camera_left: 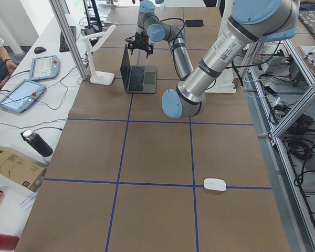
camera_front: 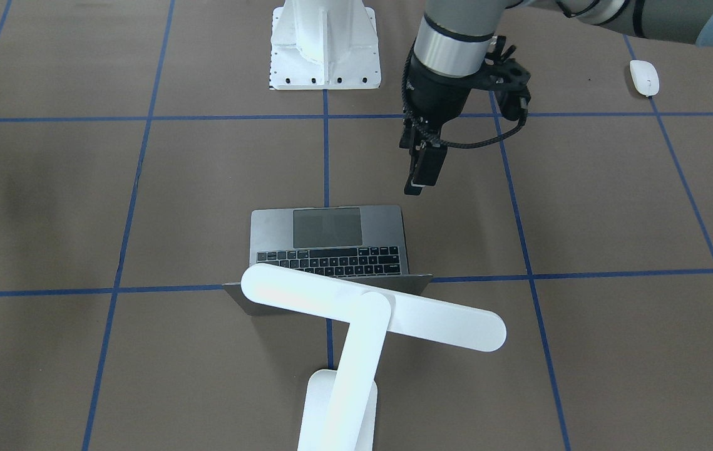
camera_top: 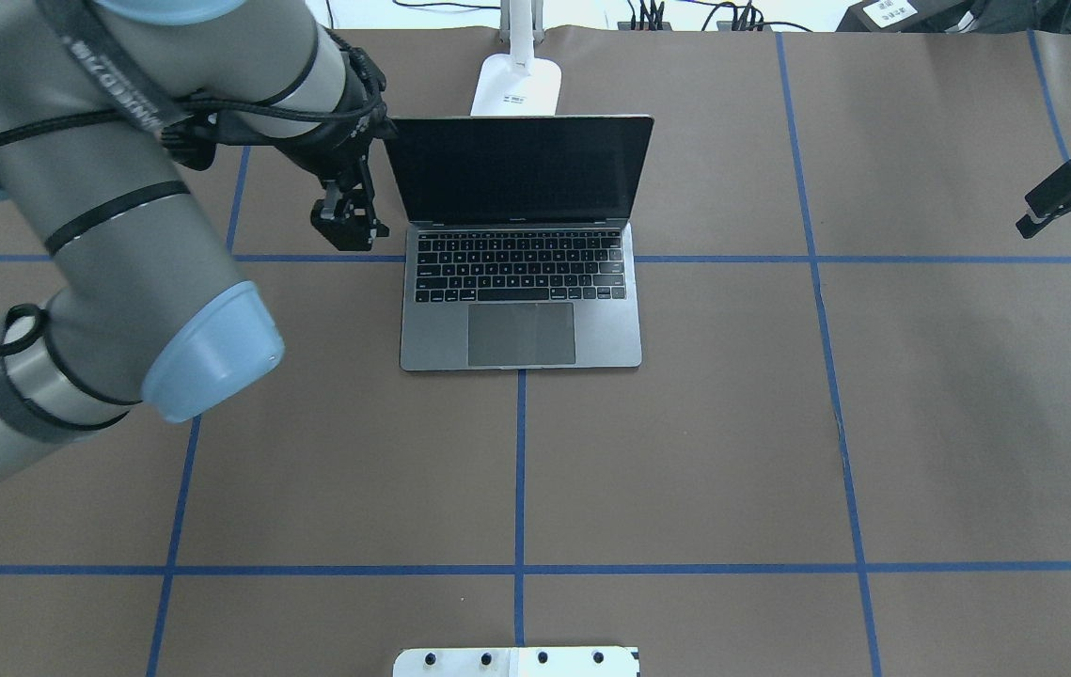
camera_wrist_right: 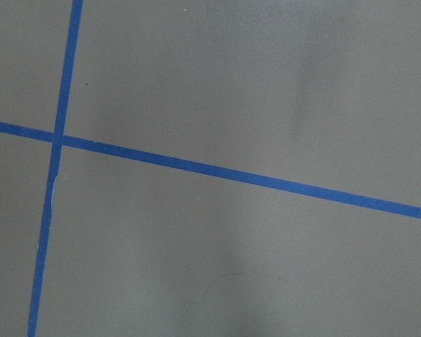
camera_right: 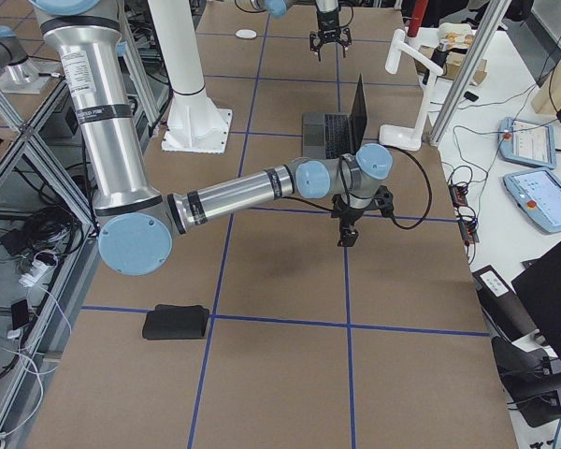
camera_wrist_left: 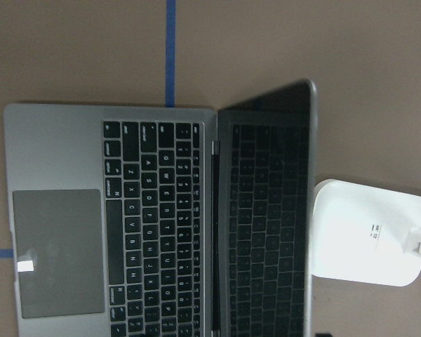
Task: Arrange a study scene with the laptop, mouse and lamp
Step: 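Open the left gripper and withdraw it away from the laptop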
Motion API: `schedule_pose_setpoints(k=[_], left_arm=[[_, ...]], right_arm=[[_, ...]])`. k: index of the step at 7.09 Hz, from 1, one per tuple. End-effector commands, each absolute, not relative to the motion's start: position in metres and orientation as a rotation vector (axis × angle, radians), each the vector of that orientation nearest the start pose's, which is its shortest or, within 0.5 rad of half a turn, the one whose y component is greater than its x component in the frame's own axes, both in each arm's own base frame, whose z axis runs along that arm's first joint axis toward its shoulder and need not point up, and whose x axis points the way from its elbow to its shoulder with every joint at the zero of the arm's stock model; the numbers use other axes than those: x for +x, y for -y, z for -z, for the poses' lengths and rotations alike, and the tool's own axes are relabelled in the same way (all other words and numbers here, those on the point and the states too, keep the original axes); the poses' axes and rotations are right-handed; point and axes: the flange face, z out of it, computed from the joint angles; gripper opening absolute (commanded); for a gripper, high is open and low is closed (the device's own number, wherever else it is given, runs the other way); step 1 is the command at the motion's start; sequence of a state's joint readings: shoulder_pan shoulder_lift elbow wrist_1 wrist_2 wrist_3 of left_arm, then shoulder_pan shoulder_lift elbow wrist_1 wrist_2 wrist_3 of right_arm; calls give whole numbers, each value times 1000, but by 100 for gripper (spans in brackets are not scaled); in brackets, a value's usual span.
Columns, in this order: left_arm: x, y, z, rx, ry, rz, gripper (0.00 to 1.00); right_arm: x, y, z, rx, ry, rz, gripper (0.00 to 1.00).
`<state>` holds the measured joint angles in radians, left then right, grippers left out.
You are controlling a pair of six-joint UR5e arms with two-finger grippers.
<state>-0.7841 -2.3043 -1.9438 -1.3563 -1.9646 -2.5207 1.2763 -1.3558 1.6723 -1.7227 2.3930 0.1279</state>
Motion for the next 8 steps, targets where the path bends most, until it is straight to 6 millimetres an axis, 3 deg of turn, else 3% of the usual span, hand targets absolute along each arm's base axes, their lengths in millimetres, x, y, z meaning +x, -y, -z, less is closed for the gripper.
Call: schedule_pose_setpoints(k=[1, 2, 3, 5, 7, 8], left_arm=[[306, 452, -163, -291, -934, 1109, 99], [285, 430, -200, -201, -903, 935, 99], [272, 420, -222, -148, -876, 832, 99], [259, 412, -247, -48, -842, 597, 99], [254, 410, -252, -1, -832, 486, 99], [254, 410, -250, 2, -837, 484, 99]], right_arm=[[-109, 566, -502, -17, 838, 217, 99], [-109, 567, -498, -15, 839, 206, 99], [-109, 567, -494, -12, 840, 201, 99], [-101, 550, -482, -1, 826, 148, 99], [-80, 490, -521, -30, 788, 168, 95], [-62, 470, -547, -9, 807, 286, 91]])
